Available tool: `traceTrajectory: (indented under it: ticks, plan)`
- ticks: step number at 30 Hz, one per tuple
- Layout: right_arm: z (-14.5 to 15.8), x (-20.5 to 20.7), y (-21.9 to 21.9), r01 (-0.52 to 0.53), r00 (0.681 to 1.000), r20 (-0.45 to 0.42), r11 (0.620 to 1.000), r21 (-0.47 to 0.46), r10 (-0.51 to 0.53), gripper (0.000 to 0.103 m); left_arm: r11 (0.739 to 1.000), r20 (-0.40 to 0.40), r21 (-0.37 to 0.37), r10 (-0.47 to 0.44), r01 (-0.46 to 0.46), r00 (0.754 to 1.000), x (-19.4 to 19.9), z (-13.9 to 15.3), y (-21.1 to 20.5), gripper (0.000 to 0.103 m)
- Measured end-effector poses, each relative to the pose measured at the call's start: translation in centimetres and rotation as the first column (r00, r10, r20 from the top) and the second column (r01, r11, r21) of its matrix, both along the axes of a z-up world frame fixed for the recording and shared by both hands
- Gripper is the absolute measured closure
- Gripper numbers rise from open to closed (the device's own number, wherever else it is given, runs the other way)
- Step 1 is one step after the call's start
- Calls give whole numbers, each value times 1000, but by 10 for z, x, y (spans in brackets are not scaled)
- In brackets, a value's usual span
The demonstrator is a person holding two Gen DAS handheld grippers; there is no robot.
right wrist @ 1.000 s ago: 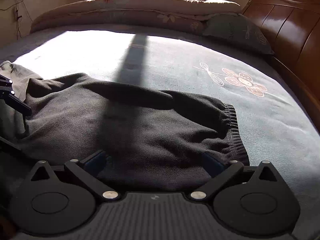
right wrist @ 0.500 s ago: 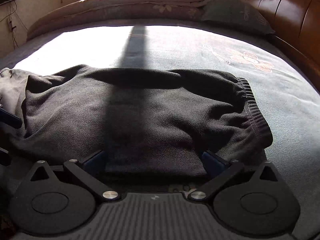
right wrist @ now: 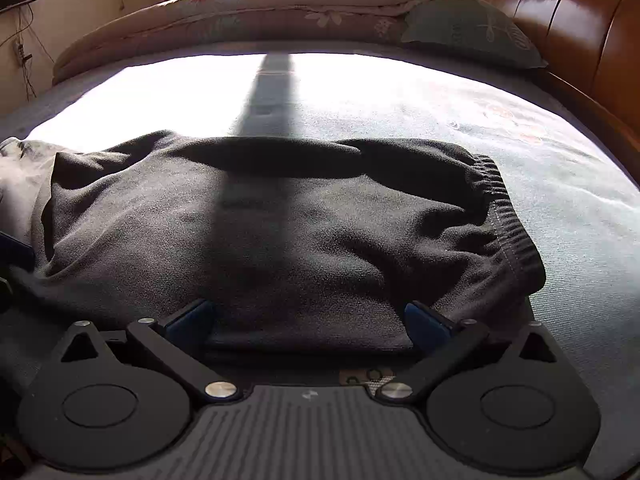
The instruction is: Fold clothes
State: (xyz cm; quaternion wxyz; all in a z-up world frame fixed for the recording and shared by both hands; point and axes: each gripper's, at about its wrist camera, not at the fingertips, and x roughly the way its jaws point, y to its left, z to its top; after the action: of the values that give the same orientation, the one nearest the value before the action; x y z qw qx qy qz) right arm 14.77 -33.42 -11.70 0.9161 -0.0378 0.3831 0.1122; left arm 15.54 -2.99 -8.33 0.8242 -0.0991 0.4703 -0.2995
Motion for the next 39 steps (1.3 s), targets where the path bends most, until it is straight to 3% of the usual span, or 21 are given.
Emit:
traceTrajectory:
  ticks: [2, 4, 8, 13, 19, 36, 37, 39]
  plan:
    - [0, 0, 0, 0, 1000, 2, 1000, 0, 0, 0, 993, -7, -79, 87, -88, 996, 2, 8, 32, 16]
    - [0, 0, 0, 0, 1000, 2, 1000, 1, 0, 0, 968, -26, -164, 187, -189, 982, 3, 12, 67, 16]
    - [0, 0, 0, 1, 1000, 2, 1000, 1, -1, 0, 850, -153, -313, 395, -423, 906, 4, -3, 134, 16]
    - [0, 0, 0, 1, 1000, -1, 1000, 0, -1, 0, 748, -238, -377, 493, -547, 837, 7, -30, 165, 16]
    - [1, 1, 0, 5, 1000, -6, 1000, -2, -5, 0, 596, -348, -430, 583, -678, 734, 12, -61, 203, 16]
    - [2, 3, 2, 19, 1000, -17, 1000, -4, -19, 0, 444, -331, -712, 471, -544, 817, 41, -90, 196, 16]
    - [2, 3, 2, 21, 1000, -17, 1000, -4, -21, 0, 461, -329, -713, 445, -528, 833, 45, -90, 190, 15]
    - [2, 3, 3, 24, 1000, -19, 1000, -4, -24, 0, 492, -323, -691, 446, -530, 835, 50, -88, 182, 14]
